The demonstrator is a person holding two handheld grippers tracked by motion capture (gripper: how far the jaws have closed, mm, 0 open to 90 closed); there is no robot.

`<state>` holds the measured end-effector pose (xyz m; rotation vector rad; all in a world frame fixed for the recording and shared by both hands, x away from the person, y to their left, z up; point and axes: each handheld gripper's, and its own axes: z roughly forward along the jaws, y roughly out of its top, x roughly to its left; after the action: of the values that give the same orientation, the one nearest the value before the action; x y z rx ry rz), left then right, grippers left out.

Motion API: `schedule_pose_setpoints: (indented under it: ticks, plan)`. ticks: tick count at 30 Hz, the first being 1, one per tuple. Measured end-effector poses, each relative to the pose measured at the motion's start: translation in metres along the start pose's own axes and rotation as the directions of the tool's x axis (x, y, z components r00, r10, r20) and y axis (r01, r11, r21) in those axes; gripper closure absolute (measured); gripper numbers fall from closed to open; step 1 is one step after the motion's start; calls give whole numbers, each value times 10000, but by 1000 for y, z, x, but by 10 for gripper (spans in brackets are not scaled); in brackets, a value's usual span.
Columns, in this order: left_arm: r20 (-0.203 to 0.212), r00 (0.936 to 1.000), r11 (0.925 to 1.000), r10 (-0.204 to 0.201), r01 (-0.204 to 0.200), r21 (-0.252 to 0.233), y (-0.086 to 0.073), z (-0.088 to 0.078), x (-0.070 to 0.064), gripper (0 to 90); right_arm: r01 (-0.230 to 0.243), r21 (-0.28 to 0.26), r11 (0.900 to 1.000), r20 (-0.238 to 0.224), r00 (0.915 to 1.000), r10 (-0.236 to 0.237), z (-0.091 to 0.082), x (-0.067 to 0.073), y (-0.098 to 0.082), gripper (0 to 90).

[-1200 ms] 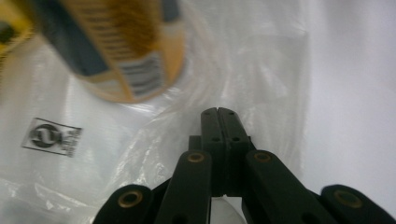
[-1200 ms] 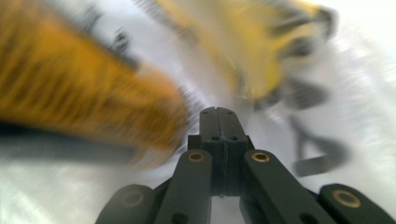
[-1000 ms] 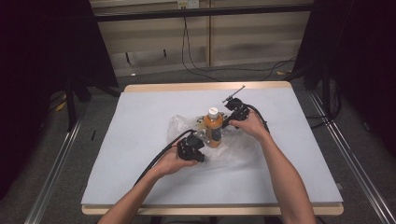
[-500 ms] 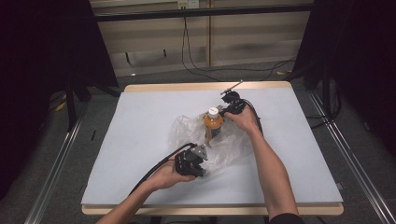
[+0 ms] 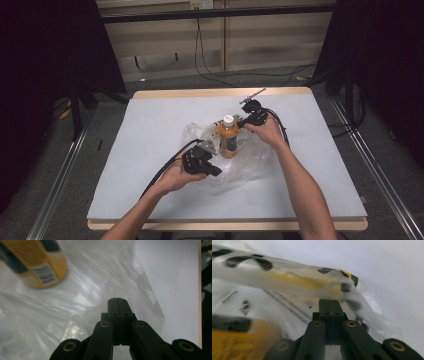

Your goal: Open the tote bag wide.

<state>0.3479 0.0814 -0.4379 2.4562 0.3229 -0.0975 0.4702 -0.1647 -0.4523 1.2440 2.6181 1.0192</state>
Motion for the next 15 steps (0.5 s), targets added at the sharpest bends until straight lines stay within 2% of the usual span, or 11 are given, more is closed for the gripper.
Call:
schedule_pose_setpoints:
  ticks: [1,3,5,7,8,15]
  plan:
    - [76,9997,9988,-238,241,-426,2,-5,6,900,100,71,9999,-36,9999,-100,-4,2,-1,900]
    - [29,9996,9979,-297,298,-569,4,-8,10,900,135,65,9999,-142,9998,-134,-8,3,-4,900]
    - [-20,9985,9955,-544,540,-783,6,-12,19,900,237,107,9997,-162,9996,-236,-13,6,-9,900]
    - [-269,9980,9968,-565,549,-576,10,-13,27,900,447,-97,9990,-354,9984,-450,-17,12,-16,900]
    - [-476,9955,9957,-823,801,-459,11,-13,34,900,524,-56,9986,-325,9981,-526,-17,15,-18,900]
    - [-796,9891,9922,-1238,1222,-239,5,-10,52,900,1091,10,9940,-486,9929,-1089,-22,28,-17,900]
